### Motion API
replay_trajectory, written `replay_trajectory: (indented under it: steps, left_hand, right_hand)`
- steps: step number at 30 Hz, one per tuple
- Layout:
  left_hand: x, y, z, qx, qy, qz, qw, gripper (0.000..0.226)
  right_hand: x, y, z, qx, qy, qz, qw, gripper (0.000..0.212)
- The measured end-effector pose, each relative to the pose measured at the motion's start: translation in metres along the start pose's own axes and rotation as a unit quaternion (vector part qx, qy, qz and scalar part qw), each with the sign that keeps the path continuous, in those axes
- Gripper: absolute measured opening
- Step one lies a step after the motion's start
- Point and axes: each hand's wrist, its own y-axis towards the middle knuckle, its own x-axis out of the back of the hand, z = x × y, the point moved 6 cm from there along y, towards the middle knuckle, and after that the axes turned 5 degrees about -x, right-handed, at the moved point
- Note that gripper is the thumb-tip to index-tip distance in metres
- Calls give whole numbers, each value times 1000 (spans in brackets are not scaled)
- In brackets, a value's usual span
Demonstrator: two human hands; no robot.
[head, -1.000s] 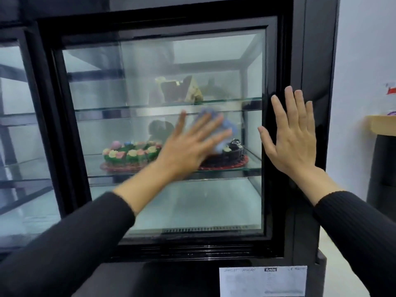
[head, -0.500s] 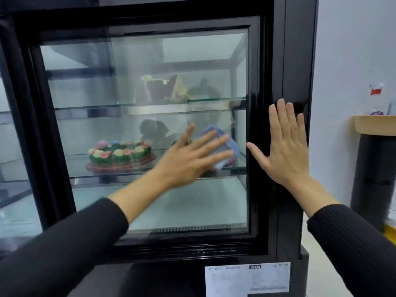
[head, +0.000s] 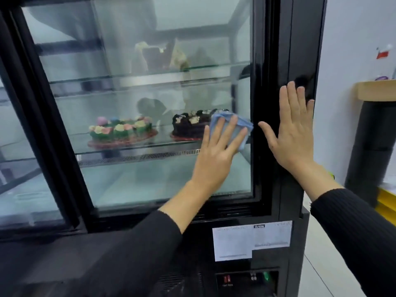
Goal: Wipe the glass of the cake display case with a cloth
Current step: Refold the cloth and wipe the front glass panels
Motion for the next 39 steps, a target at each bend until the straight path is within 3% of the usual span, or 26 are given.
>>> replay_trajectory:
  steps: [5,9,14,18,23,28,32,35,39]
  left_hand:
    - [-26,-115,-30,38,-48,81,995,71]
    - [-24,-167,-34,50,-91,130,986,56]
    - [-2,-211,-9,87,-94,151,980,50]
    - [33,-251,38,156,-64,149,974,39]
    - [37,-246,30,279,-78,106,951,34]
    - [13,-208,-6,194,-89,141,967,31]
    - [38,-228,30,164,-65,159,971,25]
    - [81,-271,88,217,-22,140,966,21]
    - [117,-312,134,332,15,135,933,21]
  right_hand:
    - [-19,-109,13,-51,74,53,995,63]
    - [-59,-221,51,-3,99,193,976,54]
    - [-80,-241,73,-39,5,253,967,59]
    - [-85,-249,86,-2,-27,297,955,66]
    - [-90,-253,89,-1,-62,307,950,71]
    - [-86,-253,85,-20,-54,306,950,73]
    - [-82,-252,82,-30,-58,310,949,74]
    - [-82,-252,81,-37,-55,312,948,74]
    - [-81,-253,83,-44,-60,311,947,74]
